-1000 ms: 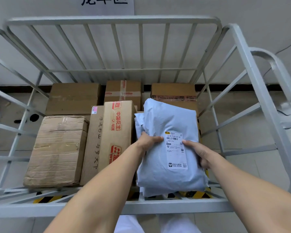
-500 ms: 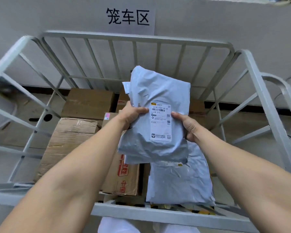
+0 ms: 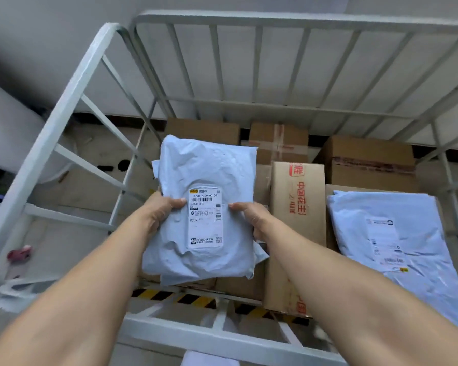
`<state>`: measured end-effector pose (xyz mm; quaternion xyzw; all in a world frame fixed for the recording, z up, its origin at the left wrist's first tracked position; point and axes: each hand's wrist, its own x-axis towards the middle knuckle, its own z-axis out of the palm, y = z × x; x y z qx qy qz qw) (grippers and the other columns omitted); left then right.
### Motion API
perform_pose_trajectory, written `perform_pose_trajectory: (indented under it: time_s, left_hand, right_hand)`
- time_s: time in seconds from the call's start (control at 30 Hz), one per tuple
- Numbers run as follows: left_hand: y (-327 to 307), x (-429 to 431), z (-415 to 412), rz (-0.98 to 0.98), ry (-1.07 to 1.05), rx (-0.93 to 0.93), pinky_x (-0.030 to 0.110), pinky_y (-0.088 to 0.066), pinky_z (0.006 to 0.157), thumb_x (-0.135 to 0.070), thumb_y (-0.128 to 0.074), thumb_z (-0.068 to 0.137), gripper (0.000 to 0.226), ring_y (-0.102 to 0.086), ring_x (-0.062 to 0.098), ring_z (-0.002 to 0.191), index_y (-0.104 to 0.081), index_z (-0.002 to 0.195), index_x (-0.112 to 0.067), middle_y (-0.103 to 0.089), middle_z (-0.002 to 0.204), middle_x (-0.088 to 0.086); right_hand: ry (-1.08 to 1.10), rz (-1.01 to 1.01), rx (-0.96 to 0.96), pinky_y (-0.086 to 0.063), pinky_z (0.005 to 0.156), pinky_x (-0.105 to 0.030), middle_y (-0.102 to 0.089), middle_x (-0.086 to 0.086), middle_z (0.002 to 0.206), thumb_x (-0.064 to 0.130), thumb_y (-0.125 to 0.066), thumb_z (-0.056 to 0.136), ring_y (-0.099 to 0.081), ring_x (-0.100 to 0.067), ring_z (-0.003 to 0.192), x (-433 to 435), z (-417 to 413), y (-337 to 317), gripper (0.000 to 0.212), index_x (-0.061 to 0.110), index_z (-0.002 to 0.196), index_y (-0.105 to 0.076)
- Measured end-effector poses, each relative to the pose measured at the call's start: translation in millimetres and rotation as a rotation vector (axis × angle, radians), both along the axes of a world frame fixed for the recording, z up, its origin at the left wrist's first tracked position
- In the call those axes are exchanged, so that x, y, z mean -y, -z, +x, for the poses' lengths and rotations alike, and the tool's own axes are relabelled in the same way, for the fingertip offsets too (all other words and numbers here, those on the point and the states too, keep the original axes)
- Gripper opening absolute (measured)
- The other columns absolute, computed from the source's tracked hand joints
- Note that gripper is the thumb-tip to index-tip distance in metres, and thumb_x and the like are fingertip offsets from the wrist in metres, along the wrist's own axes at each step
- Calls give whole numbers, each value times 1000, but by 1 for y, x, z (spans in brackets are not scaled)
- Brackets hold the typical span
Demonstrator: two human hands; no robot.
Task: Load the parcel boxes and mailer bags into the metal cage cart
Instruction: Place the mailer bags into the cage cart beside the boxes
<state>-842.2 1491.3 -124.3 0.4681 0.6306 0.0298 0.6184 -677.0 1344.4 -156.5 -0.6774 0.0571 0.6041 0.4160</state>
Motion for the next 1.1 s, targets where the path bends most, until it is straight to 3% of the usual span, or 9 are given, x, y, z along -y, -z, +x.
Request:
perform_pose_trajectory:
  time_s: [0.07, 0.2, 0.43, 0.7, 0.77, 0.83, 0.9, 1.0, 1.1]
  left_hand:
    - [21, -6, -5, -9, 23, -5, 36, -56, 71, -6, -74, 78, 45, -68, 29, 85, -57, 120, -11, -70, 107, 14]
    - [57, -3, 4, -58, 96, -71, 26, -47, 56, -6, -70, 83, 15, -63, 21, 65, -62, 95, -10, -68, 81, 7]
    - [93, -26, -30, -59, 163, -159, 34, -50, 77, -4, -71, 83, 28, -64, 25, 81, -62, 109, -6, -68, 103, 12]
    - [110, -54, -67, 8, 176, -292, 39, -49, 87, -2, -71, 81, 44, -63, 32, 99, -56, 122, -2, -65, 116, 17]
    - [112, -53, -68, 66, 221, -368, 39, -48, 88, -6, -72, 81, 56, -58, 35, 111, -47, 131, -1, -57, 127, 18]
    - [113, -48, -66, 116, 271, -453, 41, -43, 99, -14, -74, 80, 70, -50, 36, 121, -36, 138, 0, -45, 137, 20]
    - [109, -43, -61, 161, 317, -527, 42, -37, 106, -22, -73, 81, 74, -43, 37, 126, -32, 139, -1, -34, 141, 20]
    - [104, -41, -53, 182, 289, -496, 41, -43, 100, -17, -72, 81, 65, -49, 37, 121, -38, 133, 1, -45, 135, 20]
    - [101, -39, -55, 93, 222, -412, 41, -49, 94, -5, -68, 81, 51, -58, 35, 110, -50, 127, 0, -58, 126, 17]
  right_hand:
    - [2, -37, -27, -50, 98, -42, -72, -8, 108, 28, -77, 65, -67, -26, 100, -3, -9, 22, 40, 12, 102, -71]
    - [87, -124, 4, -51, 96, -42, -72, -10, 103, 16, -71, 78, -67, -28, 99, 0, -13, 56, 30, 7, 106, -68]
    - [56, -158, -71, -53, 71, -30, -70, -12, 106, 7, -67, 83, -66, -26, 85, -18, -44, 83, 21, 8, 104, -64]
    - [-297, -268, -64, -50, 75, -41, -60, -17, 118, 17, -69, 85, -60, -35, 98, -46, -74, 89, 44, -1, 122, -53]
    - [-385, -300, -96, -52, 72, -42, -59, -18, 109, 17, -63, 91, -61, -33, 86, -44, -85, 91, 41, -3, 125, -52]
    - [-423, -321, -19, -55, 69, -41, -61, -18, 107, 19, -62, 92, -64, -32, 81, -41, -93, 95, 40, -3, 124, -52]
    - [-495, -346, 208, -54, 72, -33, -65, -14, 114, 19, -62, 89, -66, -31, 97, -42, -92, 99, 38, 1, 121, -56]
    - [-462, -351, 385, -42, 68, -26, -64, -11, 118, 14, -56, 87, -63, -30, 104, -46, -81, 92, 34, 6, 121, -59]
    - [-383, -366, 427, -47, 80, -31, -59, -14, 125, 10, -49, 88, -58, -34, 110, -44, -63, 83, 36, 7, 124, -56]
